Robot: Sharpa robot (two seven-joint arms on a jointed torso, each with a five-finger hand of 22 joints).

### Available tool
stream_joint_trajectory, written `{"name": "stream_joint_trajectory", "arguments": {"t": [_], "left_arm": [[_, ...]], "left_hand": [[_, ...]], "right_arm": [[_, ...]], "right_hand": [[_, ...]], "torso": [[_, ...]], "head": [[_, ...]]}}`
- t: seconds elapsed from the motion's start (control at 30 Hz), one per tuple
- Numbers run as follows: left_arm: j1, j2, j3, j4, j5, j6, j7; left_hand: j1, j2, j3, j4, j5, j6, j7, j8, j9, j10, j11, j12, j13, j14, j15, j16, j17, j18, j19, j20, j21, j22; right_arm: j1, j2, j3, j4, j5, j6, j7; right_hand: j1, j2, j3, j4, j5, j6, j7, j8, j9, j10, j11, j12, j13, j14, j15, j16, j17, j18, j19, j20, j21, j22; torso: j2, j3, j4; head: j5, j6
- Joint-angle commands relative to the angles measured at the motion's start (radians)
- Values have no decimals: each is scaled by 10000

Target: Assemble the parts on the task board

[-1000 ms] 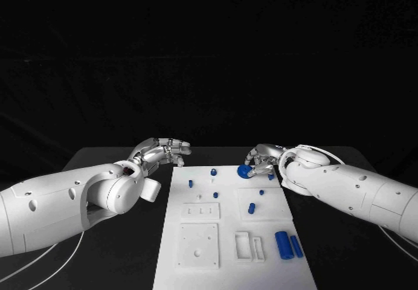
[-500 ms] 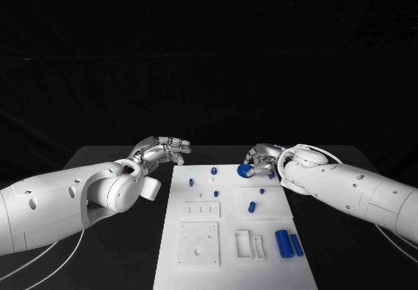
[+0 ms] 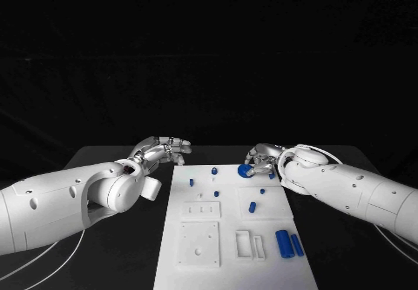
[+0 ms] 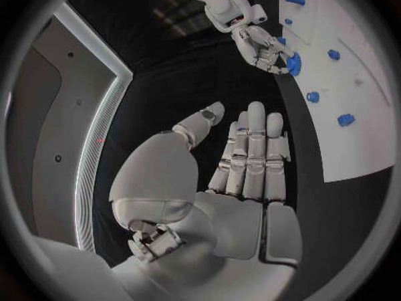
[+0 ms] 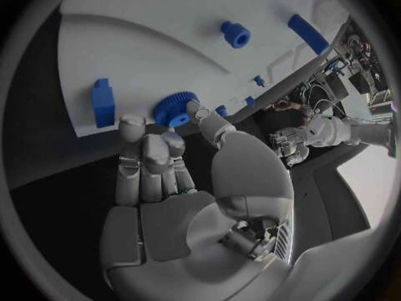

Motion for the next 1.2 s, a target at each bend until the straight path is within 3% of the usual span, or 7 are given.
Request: {"name": "stream_joint_trajectory", "arguments": {"t": [0.03,0.17,0.37,0.53,0.87,1.0,1.2], "left_arm": [[12,3,7,20,9,160,102],[12,31,7,11,8,165,97],[12,9,7,45,-54,129,124],[12,9,7,47,-54,136,122],[12,-5,8,68,-54,122,132],[12,-33,8,88,-54,125,136],[12,-38,8,97,-54,107,150]], "left_hand": [[-41,-13,-1,39,-37,-82,-2,-68,14,-51,52,-35,6,-70,-16,38,-17,241,-79,-20,66,144],[-40,-12,0,39,-37,-82,-2,-68,15,-51,51,-35,6,-71,-16,39,-19,241,-80,-20,67,144],[-35,3,8,40,-32,-81,-3,-68,17,-52,52,-35,7,-72,-16,43,-23,243,-80,-20,70,143],[-30,15,14,41,-28,-80,-4,-67,19,-51,51,-35,7,-71,-16,47,-26,244,-80,-20,73,142],[-39,20,12,46,-25,-78,-3,-66,21,-51,52,-35,8,-71,-15,51,-30,243,-80,-18,76,141],[-39,21,14,44,-23,-78,-3,-66,21,-51,52,-35,8,-71,-15,53,-32,244,-80,-18,77,141],[-37,22,16,41,-19,-78,-4,-66,23,-50,51,-35,8,-72,-16,56,-35,245,-81,-19,79,140]], "right_arm": [[-134,4,-59,-47,-242,316,-55],[-152,-23,-61,4,-510,228,-84],[-152,-108,-73,151,-1113,85,-97],[-153,-118,-87,326,-1538,-58,-91],[-156,-133,-118,590,-2052,-294,-236],[-156,-265,-120,1031,-2146,-1126,-772],[-154,-440,-118,1478,-2600,-2163,-1137]], "right_hand": [[-115,37,90,20,62,407,248,64,20,1,-3,57,-22,58,14,-65,20,430,-25,-17,33,195],[-122,119,231,39,-44,644,152,190,69,-10,-93,58,-65,67,-70,-106,52,430,-39,-21,43,189],[1,188,956,226,-404,1176,-36,469,238,-19,-273,6,-192,95,-243,-249,101,430,-76,10,35,173],[-89,82,1526,584,-893,1338,-115,543,351,4,-352,-19,-280,132,-320,-347,156,430,-67,20,43,167],[-192,14,1636,686,-996,1448,-158,603,441,32,-392,-8,-315,160,-359,-388,204,430,-52,18,72,175],[-532,-211,1461,872,-994,1465,-168,611,487,50,-399,4,-334,178,-367,-407,239,430,-25,24,96,175],[-736,-375,1289,1019,-1011,1488,-200,623,543,72,-433,15,-355,194,-402,-421,284,430,1,-35,108,166]], "torso": [[3,1,-18],[0,4,-26],[-9,-8,-18],[-8,-1,-24],[-12,-3,-15],[-6,6,-25],[-13,7,-40]], "head": [[18,-36],[19,-54],[4,-54],[-7,-58],[-20,-32],[-21,8],[-30,28]]}}
